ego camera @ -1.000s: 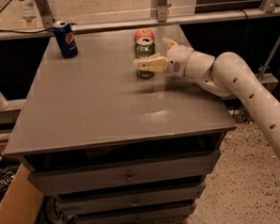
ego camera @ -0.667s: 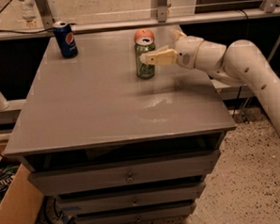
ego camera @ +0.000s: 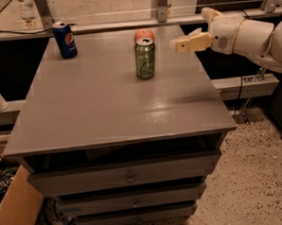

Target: Place green can upright

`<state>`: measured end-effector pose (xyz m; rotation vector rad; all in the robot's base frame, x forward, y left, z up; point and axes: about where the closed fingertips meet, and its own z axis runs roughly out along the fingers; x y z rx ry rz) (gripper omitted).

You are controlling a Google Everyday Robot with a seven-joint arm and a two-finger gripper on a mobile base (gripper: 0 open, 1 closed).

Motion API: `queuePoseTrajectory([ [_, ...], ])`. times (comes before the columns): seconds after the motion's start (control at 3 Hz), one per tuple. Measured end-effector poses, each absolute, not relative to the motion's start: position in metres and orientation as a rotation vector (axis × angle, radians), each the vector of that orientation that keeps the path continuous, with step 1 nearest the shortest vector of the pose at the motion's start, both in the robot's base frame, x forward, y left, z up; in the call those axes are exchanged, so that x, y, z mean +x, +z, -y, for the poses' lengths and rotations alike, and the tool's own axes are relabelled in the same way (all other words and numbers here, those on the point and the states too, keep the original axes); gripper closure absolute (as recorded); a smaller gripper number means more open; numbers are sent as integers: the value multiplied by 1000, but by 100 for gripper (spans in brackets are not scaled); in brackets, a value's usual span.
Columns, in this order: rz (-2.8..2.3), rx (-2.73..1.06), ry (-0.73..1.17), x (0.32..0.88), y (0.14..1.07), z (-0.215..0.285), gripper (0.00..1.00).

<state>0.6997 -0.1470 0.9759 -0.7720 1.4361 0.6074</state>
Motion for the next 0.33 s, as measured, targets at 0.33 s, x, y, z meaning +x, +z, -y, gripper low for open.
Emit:
queuePoseTrajectory([
  [0.33, -1438, -753, 585, 696, 979, 159, 0],
])
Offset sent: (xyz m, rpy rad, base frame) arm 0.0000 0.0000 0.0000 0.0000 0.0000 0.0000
